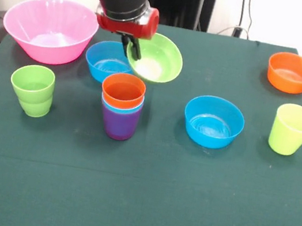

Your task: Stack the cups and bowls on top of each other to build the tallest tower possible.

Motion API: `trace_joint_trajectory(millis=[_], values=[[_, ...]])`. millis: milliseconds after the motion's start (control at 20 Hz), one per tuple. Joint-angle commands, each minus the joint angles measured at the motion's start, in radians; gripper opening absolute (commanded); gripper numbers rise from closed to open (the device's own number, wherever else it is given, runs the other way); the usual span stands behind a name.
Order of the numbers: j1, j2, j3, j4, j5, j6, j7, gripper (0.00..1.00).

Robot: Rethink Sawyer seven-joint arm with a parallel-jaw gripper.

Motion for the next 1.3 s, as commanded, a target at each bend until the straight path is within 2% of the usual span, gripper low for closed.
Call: trace_joint_trajectory(millis=[50,350,650,800,950,1250,1300], values=[[-0.026,0.067,0.152,-0.067,0.013,0.126,-0.179,0.00],[-0.046,0.071,0.179,-0.077,0.012,0.184,-0.162,0.00],[-0.083,0.054,0.210,-0.045,0.009,0.205,-0.163,0.00],[-0.101,0.065,0.240,-0.067,0.005,0.211,-0.184,0.00],[-0.133,0.048,0.278,-0.051,0.012,0.217,-0.201,0.00],[-0.164,0.043,0.328,-0.086,0.036,0.297,-0.192,0.00],[-0.158,0.057,0.330,-0.124,0.036,0.322,-0.192,0.00]])
